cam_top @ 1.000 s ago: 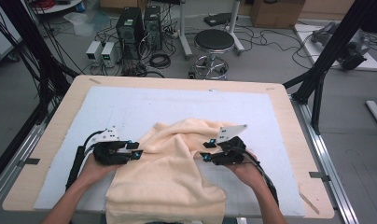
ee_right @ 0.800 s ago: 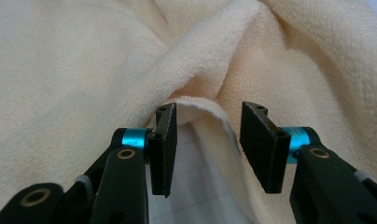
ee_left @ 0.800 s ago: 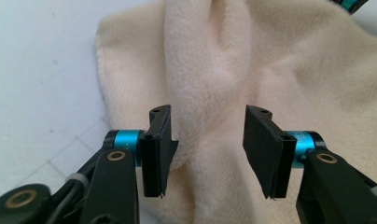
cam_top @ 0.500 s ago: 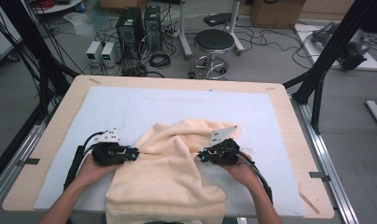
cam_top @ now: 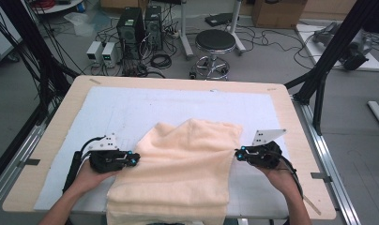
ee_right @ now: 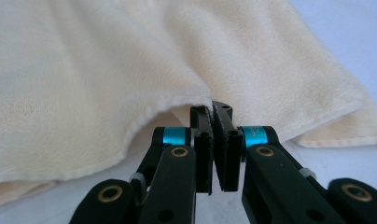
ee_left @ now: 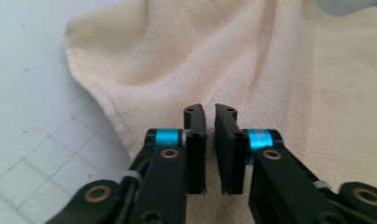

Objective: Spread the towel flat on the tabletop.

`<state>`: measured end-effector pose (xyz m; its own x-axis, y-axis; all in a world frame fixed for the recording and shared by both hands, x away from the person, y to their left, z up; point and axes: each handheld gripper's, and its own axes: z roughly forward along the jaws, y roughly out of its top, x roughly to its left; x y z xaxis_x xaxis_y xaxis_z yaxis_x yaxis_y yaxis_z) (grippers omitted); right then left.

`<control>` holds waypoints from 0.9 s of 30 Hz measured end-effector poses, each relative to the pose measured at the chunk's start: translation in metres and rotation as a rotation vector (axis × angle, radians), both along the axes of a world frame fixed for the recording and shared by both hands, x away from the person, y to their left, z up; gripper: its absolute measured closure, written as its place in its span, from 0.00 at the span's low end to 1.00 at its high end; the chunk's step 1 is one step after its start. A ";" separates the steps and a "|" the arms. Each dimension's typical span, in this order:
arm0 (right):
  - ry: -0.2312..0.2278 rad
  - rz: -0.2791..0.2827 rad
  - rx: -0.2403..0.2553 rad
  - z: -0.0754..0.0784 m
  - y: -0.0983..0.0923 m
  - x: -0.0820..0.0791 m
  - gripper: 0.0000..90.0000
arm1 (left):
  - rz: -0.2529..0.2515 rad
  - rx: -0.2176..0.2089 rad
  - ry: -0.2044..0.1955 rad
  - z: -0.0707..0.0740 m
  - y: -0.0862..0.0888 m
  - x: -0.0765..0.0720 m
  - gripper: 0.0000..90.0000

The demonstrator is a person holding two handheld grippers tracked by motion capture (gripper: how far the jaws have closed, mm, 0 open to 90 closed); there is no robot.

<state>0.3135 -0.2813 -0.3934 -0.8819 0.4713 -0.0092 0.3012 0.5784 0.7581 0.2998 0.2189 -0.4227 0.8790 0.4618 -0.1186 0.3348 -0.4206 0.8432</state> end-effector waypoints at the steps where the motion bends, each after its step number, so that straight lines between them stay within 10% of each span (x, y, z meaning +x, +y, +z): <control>1: 0.004 -0.013 -0.007 0.001 -0.001 0.002 0.93 | 0.004 -0.004 0.007 0.000 0.000 0.000 0.80; 9: 0.001 0.039 0.106 0.009 0.006 -0.006 0.68 | 0.053 -0.069 0.006 -0.001 0.006 0.010 0.57; 17: 0.010 0.110 0.048 -0.006 0.049 -0.003 0.56 | 0.118 -0.027 0.011 -0.013 0.004 0.025 0.56; 21: 0.045 0.129 -0.015 -0.024 0.065 0.001 0.76 | 0.191 0.018 0.015 -0.019 0.005 0.030 0.62; 27: 0.084 0.177 -0.025 -0.029 0.067 -0.005 0.98 | 0.127 0.073 0.021 -0.022 0.000 0.028 0.89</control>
<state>0.3087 -0.2144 -0.4222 -0.9493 0.3089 0.0587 0.2547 0.6461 0.7195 0.3275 0.2189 -0.4448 0.8106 0.5772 -0.0985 0.4065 -0.4335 0.8043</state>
